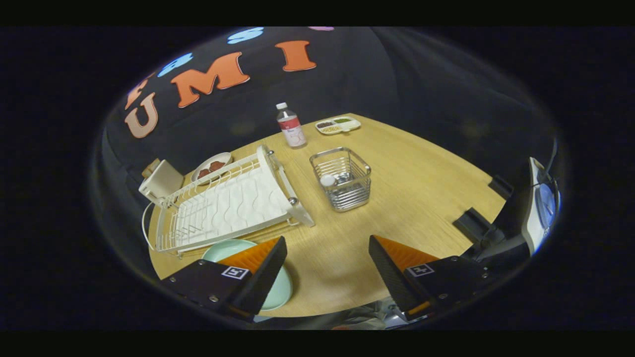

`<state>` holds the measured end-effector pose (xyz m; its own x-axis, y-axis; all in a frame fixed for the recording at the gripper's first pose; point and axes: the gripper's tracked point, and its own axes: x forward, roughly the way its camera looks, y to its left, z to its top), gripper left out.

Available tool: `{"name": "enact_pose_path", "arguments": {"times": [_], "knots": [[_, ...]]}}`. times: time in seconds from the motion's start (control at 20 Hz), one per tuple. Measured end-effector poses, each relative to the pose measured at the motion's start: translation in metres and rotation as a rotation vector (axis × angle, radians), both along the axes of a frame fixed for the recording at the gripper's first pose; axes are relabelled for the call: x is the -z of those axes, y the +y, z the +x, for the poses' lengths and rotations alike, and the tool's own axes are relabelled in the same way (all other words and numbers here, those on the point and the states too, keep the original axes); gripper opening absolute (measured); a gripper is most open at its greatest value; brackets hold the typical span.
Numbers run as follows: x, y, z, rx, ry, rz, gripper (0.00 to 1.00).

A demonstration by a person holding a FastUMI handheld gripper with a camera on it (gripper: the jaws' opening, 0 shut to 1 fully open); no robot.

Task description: Take the plate from the dish rack, then take the spoon from the basket and place it into the plate.

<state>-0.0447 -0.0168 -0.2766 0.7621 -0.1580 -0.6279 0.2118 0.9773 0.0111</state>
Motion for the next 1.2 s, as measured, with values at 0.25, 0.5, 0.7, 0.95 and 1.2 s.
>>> {"name": "enact_pose_path", "arguments": {"times": [0.25, 0.5, 0.7, 0.95, 1.2], "knots": [[-0.03, -0.013, 0.03, -0.048, -0.108, -0.12, 0.99], [-0.046, -0.01, 0.059, -0.112, -0.201, -0.19, 0.98], [-0.037, -0.01, 0.068, -0.159, -0.181, -0.227, 0.74], [-0.022, -0.012, 0.075, -0.203, -0.152, -0.222, 0.37], [-0.024, -0.019, 0.075, -0.215, -0.141, -0.237, 0.12]]}}
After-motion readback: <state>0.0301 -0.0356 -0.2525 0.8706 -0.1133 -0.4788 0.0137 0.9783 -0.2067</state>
